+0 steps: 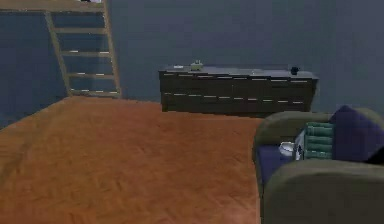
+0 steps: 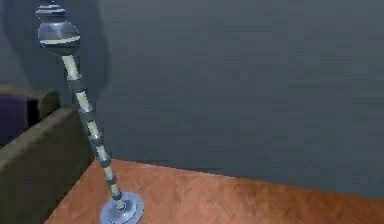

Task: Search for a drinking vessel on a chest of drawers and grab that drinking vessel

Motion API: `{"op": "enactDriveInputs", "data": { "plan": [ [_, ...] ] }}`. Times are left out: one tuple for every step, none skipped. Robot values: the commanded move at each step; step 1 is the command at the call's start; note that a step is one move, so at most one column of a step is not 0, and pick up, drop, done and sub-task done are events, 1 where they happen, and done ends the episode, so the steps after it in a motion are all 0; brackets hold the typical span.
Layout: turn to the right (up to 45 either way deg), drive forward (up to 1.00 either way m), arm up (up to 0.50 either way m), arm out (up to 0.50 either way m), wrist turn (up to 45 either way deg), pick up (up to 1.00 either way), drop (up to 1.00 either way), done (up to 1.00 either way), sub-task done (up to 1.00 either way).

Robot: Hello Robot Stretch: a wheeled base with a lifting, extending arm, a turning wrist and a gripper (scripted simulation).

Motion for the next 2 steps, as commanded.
{"op": "enactDriveInputs", "data": {
  "plan": [
    [0.0,0.95,0.00,0.00,0.0,0.00,0.00,0.00,0.00],
    [3.0,0.00,0.00,0.00,0.0,0.00,0.00,0.00,0.00]
  ]
}}
